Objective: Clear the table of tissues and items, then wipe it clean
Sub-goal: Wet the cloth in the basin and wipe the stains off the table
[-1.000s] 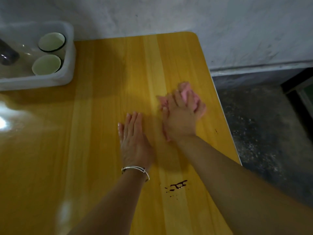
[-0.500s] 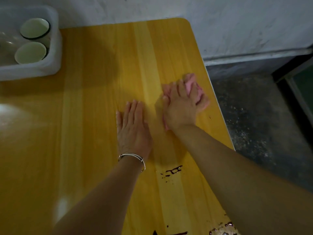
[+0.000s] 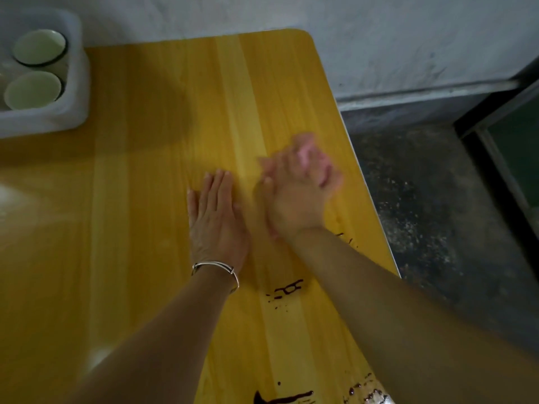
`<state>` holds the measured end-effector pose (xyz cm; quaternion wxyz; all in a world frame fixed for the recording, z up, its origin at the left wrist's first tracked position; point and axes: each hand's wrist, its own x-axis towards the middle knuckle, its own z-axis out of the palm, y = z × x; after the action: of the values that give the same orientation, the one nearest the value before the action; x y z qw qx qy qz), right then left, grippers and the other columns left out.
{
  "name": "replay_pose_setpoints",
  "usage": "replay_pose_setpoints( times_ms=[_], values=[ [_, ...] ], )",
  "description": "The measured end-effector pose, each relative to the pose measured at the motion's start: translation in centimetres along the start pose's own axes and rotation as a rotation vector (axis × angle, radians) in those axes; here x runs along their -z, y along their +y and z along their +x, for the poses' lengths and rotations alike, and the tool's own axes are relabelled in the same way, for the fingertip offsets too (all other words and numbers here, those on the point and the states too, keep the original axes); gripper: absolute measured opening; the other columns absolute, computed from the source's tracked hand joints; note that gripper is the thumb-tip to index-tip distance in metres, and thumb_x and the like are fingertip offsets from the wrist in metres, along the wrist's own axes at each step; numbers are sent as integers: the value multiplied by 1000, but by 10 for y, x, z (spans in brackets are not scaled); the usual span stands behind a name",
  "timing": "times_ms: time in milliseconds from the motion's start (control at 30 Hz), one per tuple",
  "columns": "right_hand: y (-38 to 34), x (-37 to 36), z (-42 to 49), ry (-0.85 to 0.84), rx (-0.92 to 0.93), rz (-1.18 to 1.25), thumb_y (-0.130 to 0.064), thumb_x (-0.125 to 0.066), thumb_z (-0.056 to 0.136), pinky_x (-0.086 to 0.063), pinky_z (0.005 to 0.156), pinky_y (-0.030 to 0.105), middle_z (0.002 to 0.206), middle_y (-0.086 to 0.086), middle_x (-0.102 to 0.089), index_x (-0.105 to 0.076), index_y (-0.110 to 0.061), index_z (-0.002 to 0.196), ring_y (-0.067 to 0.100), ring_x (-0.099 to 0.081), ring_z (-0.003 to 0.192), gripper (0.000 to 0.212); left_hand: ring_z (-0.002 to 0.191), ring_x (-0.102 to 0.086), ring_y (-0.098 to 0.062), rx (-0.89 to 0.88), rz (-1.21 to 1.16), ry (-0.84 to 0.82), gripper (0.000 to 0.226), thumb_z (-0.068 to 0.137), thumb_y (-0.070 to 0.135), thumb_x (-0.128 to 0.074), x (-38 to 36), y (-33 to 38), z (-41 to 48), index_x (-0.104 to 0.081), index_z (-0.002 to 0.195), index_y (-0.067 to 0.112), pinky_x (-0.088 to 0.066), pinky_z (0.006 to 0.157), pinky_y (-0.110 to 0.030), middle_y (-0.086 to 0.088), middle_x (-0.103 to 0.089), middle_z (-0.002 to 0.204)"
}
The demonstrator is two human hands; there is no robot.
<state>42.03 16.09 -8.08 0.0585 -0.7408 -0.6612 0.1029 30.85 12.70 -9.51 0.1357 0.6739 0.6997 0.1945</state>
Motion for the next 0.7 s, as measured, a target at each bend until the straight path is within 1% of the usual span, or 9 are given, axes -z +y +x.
replay_pose_setpoints(
  times_ms=[100,167,233,300,367,433,500,567,700],
  values=[
    [-18,-3,-19,-44,376,137,-35,-24,93,-6,112,57,150,-1,-36,-47,-24,134,34,-19,141,48,142,-17,-15,14,-41,16,55,90,25,-18,2,0,0,-30,142,12,1,118,-34,-2,-31,150],
    [1,4,-19,-47,478,83,-39,-19,90,-10,113,55,154,0,-26,-39,-24,141,33,-21,141,57,142,-19,-16,11,-72,27,52,89,15,-24,3,1,-1,-32,141,10,-2,118,-35,-4,-34,148],
    [31,6,-15,30,372,13,-40,-20,91,-13,115,53,158,2,-10,-24,-23,147,30,-15,143,58,142,-18,-14,13,-89,33,52,89,3,-32,3,1,0,-31,141,11,-1,118,-33,-3,-33,149],
    [46,10,-4,75,71,67,-39,-30,96,-6,118,49,159,4,2,-13,-16,150,26,-4,146,61,142,-17,-12,26,-105,51,56,88,-3,-36,4,1,-1,-30,141,13,0,118,-31,-1,-30,150],
    [33,11,4,63,-88,106,-38,-39,96,0,118,47,159,4,1,-20,-13,148,26,-4,146,61,142,-17,-11,33,-139,56,60,85,-5,-36,6,3,0,-29,141,13,0,118,-29,0,-29,150],
    [2,9,1,30,48,118,-34,-40,96,1,116,46,158,4,-8,-36,-15,141,25,-10,144,49,142,-19,-13,49,-197,35,60,83,-1,-33,10,3,1,-28,141,13,-1,118,-29,-1,-27,151],
    [-23,2,-12,-27,305,183,-27,-40,97,1,116,46,156,3,-16,-40,-14,139,23,-13,143,44,140,-23,-19,86,-282,22,55,86,1,-33,16,1,1,-29,140,11,-10,119,-36,-4,-28,150],
    [-29,-2,-30,-78,459,201,-25,-42,96,-1,116,46,157,1,-17,-41,-17,140,20,-11,145,45,139,-27,-23,99,-292,-12,53,89,0,-38,23,-5,-10,-30,141,10,-19,117,-42,-8,-29,149],
    [8,15,-32,-72,502,-13,-41,-38,97,9,111,41,158,-4,-10,-39,-38,139,17,-2,146,42,141,-19,-19,-15,-51,-41,50,93,22,-28,30,-30,-64,-33,140,9,-1,117,-35,-8,-31,149]
  ],
)
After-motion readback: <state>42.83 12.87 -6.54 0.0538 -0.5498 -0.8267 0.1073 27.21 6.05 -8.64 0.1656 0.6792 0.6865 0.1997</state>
